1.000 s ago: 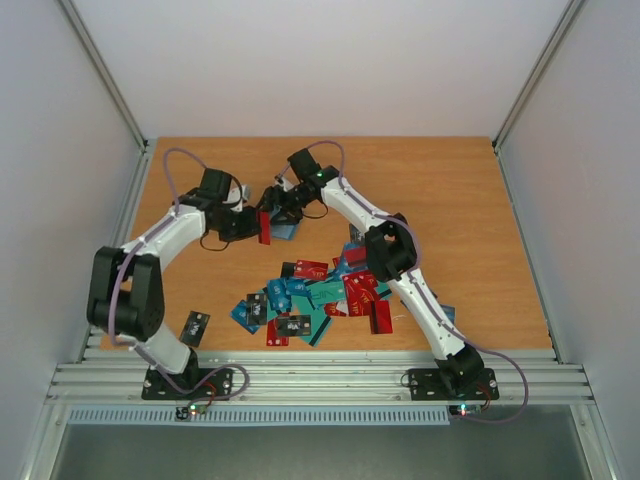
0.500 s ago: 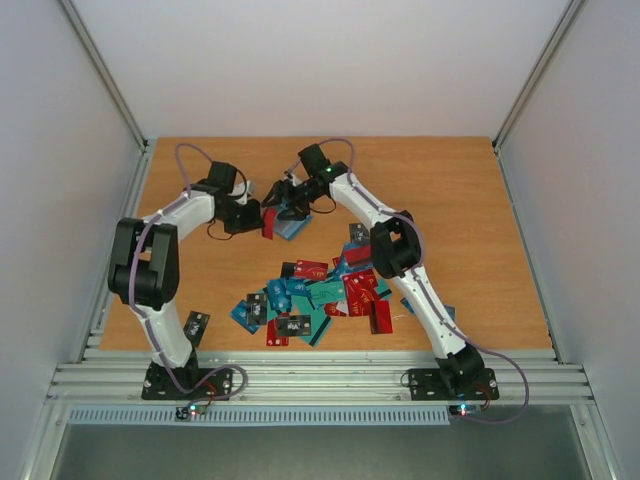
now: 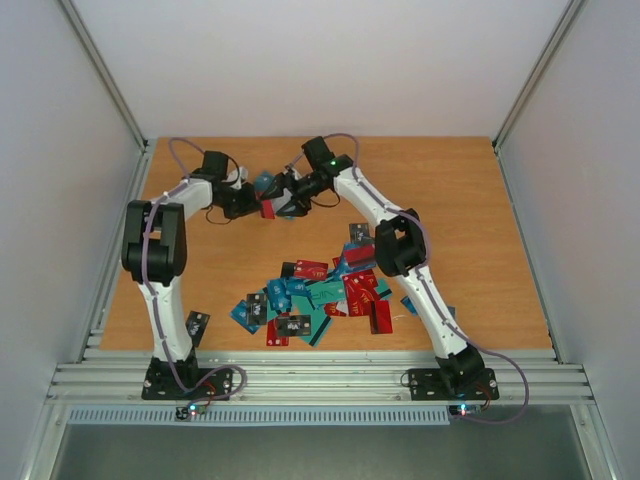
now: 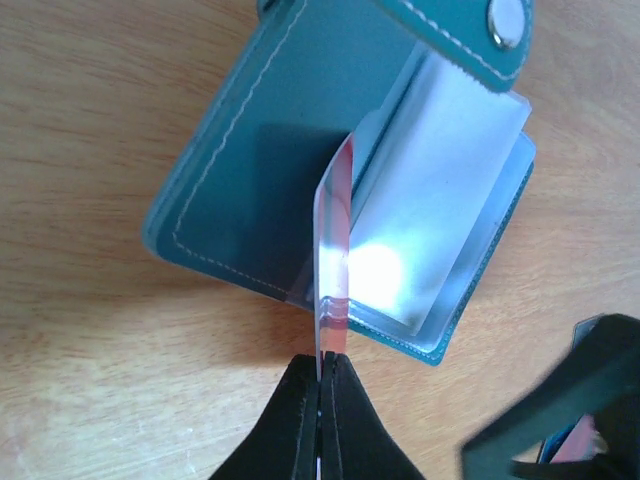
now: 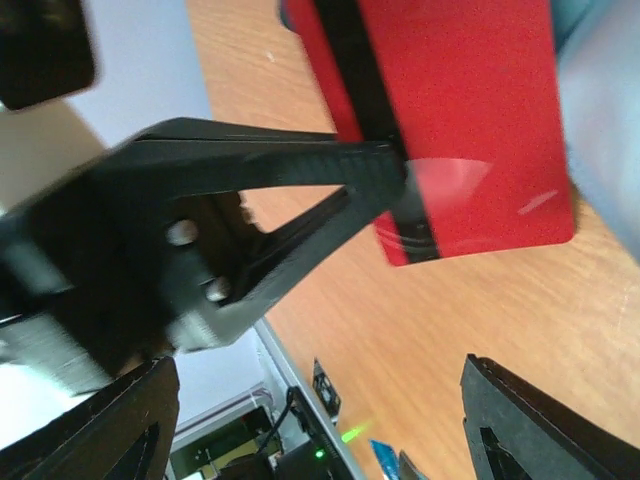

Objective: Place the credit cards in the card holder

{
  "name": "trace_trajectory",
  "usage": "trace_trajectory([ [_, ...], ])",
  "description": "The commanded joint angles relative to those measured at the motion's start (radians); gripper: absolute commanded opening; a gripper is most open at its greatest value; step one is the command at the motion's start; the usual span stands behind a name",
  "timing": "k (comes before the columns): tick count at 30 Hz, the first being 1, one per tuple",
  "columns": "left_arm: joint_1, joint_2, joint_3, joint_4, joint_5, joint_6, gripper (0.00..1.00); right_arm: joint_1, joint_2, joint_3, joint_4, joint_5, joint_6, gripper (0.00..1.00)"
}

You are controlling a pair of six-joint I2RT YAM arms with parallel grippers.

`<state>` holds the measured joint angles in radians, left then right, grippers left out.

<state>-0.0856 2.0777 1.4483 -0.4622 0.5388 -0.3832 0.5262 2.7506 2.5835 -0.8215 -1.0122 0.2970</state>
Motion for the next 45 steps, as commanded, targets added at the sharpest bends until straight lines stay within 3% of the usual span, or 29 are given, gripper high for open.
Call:
trace_trajectory([
  [1,-0.003,0.052,0.017,-0.013,0.002,-0.026,0.01,-0.037,-0.129,0.006,-0.068,0.018,-0.043,0.78],
  [6,-0.003,0.084,0.007,-0.055,0.041,-0.084,0.01,-0.073,-0.181,-0.047,-0.094,0.167,-0.059,0.77],
  [11,-0.010,0.026,-0.103,-0.054,0.096,-0.169,0.00,-0.088,-0.178,-0.046,-0.131,0.279,-0.069,0.75],
  [15,-0.034,-0.043,-0.208,-0.037,0.121,-0.200,0.00,-0.086,-0.170,-0.061,-0.138,0.304,-0.070,0.73],
  [20,-0.038,-0.087,-0.266,-0.037,0.127,-0.202,0.00,-0.086,-0.134,-0.077,-0.017,0.257,-0.059,0.73],
  [28,-0.039,-0.135,-0.219,-0.078,0.133,-0.190,0.00,-0.086,-0.025,-0.011,0.133,0.267,0.018,0.66],
  [37,-0.077,-0.188,0.011,-0.186,0.132,-0.095,0.01,-0.086,0.047,0.010,0.226,0.267,0.060,0.53],
  [40,-0.077,-0.218,0.052,-0.188,0.054,-0.112,0.01,-0.086,0.062,0.013,0.253,0.250,0.077,0.52],
  [45,-0.076,-0.289,0.084,-0.220,-0.257,-0.088,0.00,-0.086,0.065,0.013,0.258,0.240,0.071,0.51],
])
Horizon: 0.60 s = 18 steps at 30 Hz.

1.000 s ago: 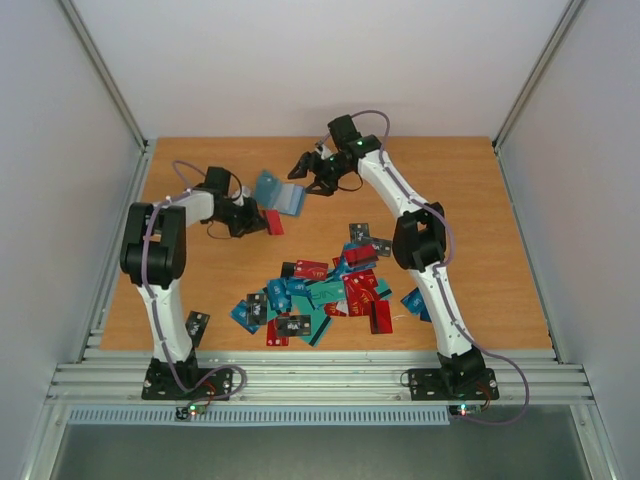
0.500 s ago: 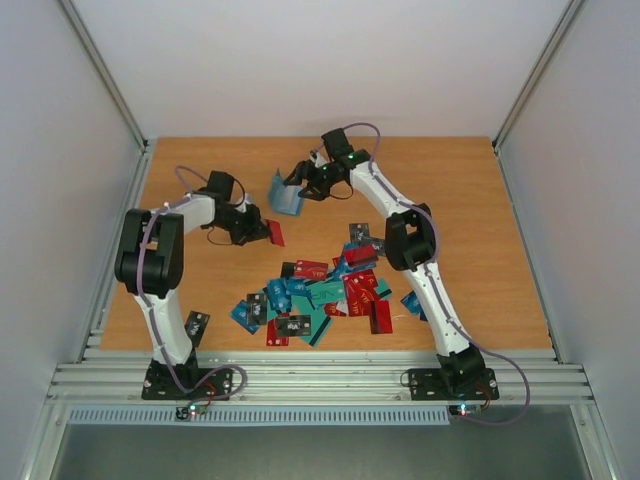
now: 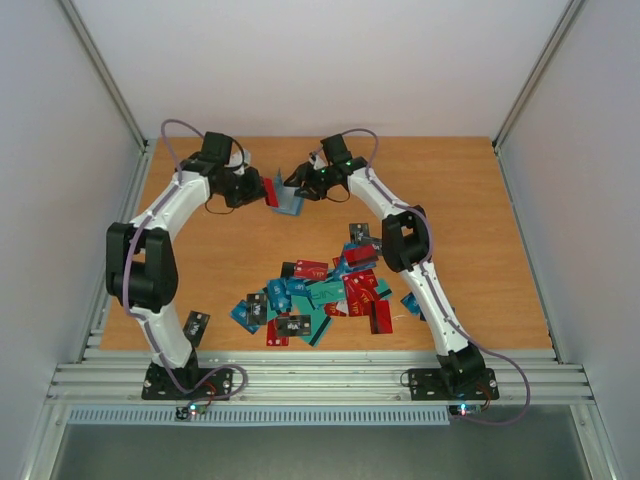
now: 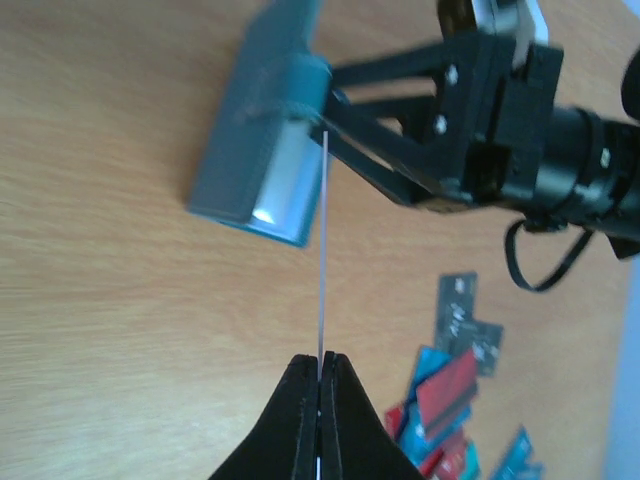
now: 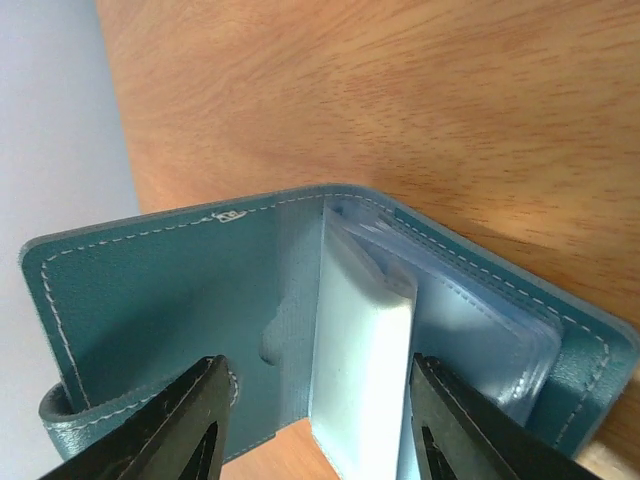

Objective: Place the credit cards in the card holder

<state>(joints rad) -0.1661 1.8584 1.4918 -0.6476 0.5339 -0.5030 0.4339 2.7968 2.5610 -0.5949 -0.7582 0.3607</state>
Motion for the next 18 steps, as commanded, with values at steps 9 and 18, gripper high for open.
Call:
trace_trajectory([
  [9,0.025,-0.032,0.052,-0.003,-0.335,0.037,0.00,0.006,0.051,0.035,0.050,-0.057,0.011,0.37],
  [18,0.025,-0.067,0.008,-0.027,-0.313,0.061,0.00,0.006,0.015,0.033,-0.018,-0.101,-0.038,0.05],
])
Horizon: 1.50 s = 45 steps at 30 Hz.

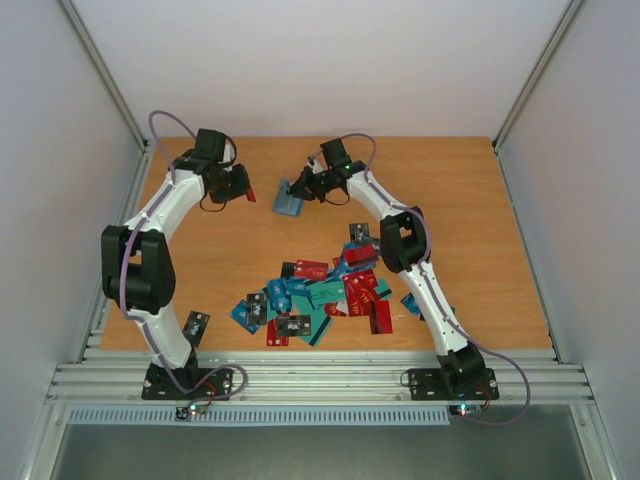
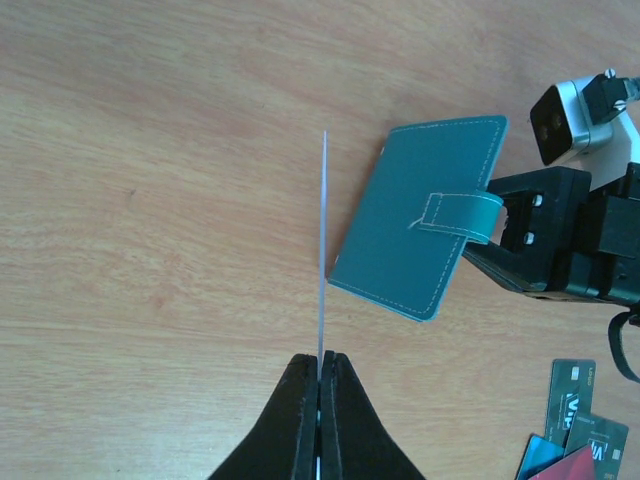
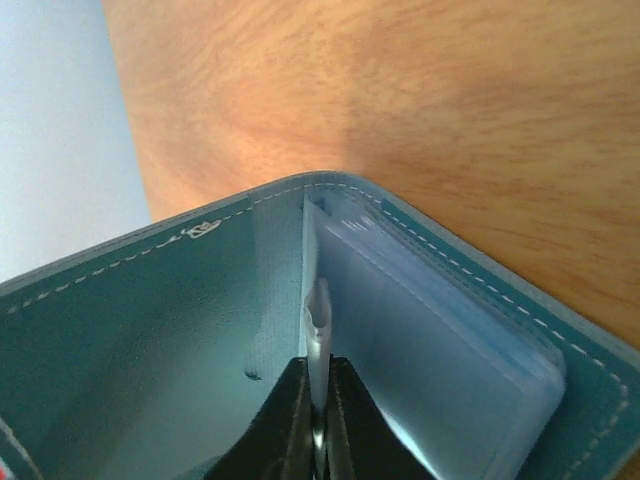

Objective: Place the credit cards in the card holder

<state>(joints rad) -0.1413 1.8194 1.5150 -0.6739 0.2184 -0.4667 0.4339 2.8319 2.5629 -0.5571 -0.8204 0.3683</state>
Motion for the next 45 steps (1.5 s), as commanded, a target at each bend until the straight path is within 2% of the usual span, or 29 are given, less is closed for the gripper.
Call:
trace_trajectory([
  [1,0.000,-0.037,-0.021,-0.005,0.014,0.026,0.00,0.006,-0.038,0.031,-0.097,-0.035,-0.074,0.03],
  [8,-0.028,-0.148,-0.085,-0.042,0.070,0.023,0.00,0.005,-0.192,-0.060,-0.403,-0.001,-0.272,0.01],
  [14,-0.050,-0.238,-0.151,-0.086,0.115,0.001,0.01,0.005,-0.280,-0.088,-0.658,0.117,-0.439,0.01],
  [20,-0.059,-0.302,-0.256,-0.074,0.166,-0.023,0.01,0.014,-0.298,-0.085,-0.870,0.256,-0.512,0.01],
  [27,-0.063,-0.276,-0.312,-0.043,0.229,-0.015,0.01,0.085,-0.261,-0.011,-1.005,0.436,-0.513,0.04],
  [32,-0.071,-0.287,-0.327,-0.024,0.265,-0.021,0.01,0.134,-0.213,0.049,-1.023,0.483,-0.445,0.12],
  [35,-0.081,-0.311,-0.329,-0.034,0.277,-0.014,0.01,0.142,-0.225,0.032,-0.999,0.459,-0.418,0.22],
  [41,-0.085,-0.366,-0.347,-0.048,0.284,-0.002,0.01,0.143,-0.322,-0.156,-0.819,0.329,-0.353,0.37],
  [45,-0.095,-0.420,-0.344,-0.023,0.317,-0.008,0.01,0.143,-0.366,-0.281,-0.699,0.252,-0.289,0.39],
])
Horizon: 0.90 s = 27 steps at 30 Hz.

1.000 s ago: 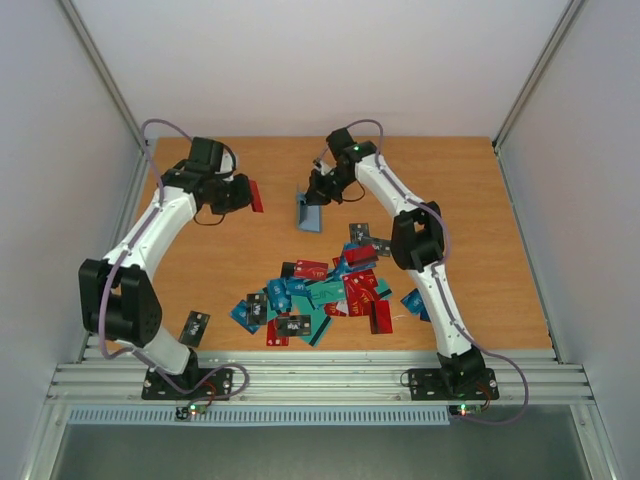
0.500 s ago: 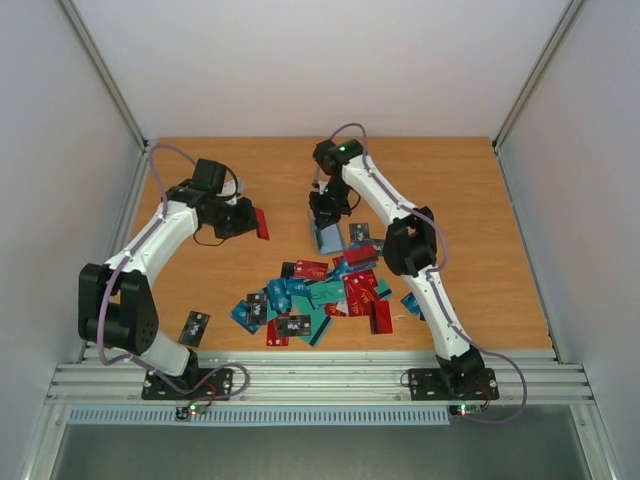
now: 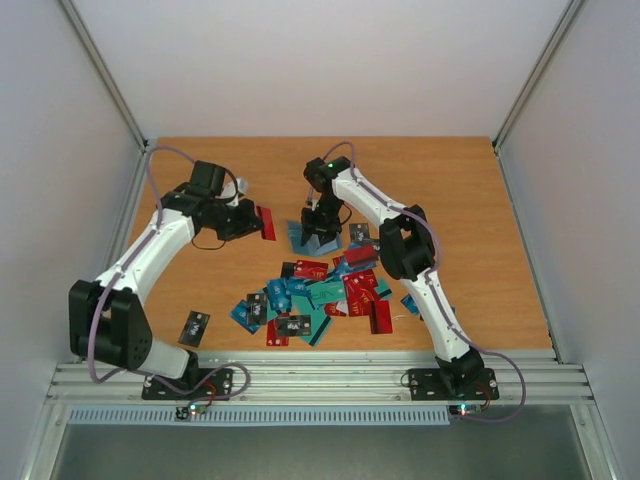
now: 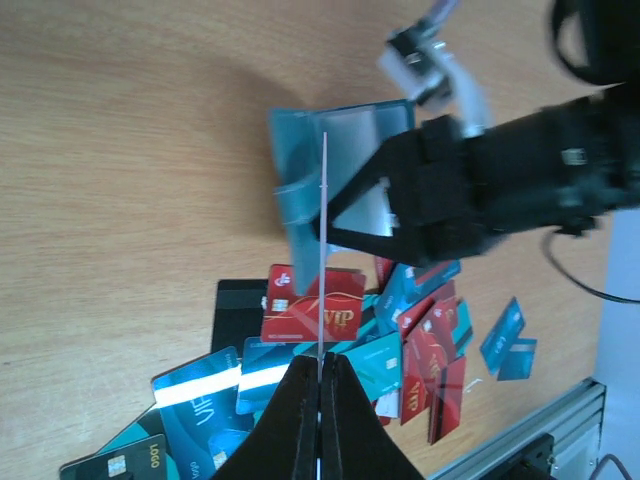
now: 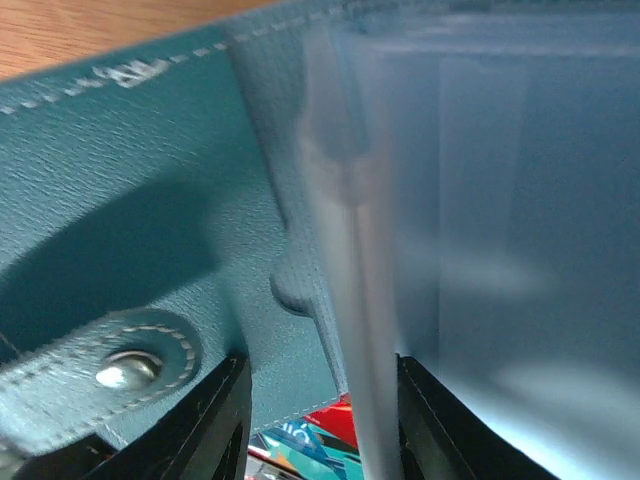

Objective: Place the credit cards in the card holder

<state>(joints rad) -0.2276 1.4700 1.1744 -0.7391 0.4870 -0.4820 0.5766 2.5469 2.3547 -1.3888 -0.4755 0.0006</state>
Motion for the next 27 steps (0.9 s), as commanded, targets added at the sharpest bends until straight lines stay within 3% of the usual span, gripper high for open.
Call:
trace_trajectory([
  [1,-0.010,-0.078,-0.002,0.047,0.059,0.009,0.01,0.000,-0.082,-0.087,0.154,-0.106,0.087,0.39],
  [10,-0.011,-0.072,-0.079,0.196,0.172,0.000,0.01,0.003,-0.078,-0.067,0.190,-0.137,0.120,0.48],
  [19,-0.011,0.128,-0.032,0.207,0.100,0.065,0.01,0.003,-0.037,-0.051,0.204,-0.137,0.112,0.52],
  [27,-0.011,0.289,0.013,0.229,0.077,0.114,0.01,0.001,0.033,0.072,0.181,-0.184,0.098,0.50],
])
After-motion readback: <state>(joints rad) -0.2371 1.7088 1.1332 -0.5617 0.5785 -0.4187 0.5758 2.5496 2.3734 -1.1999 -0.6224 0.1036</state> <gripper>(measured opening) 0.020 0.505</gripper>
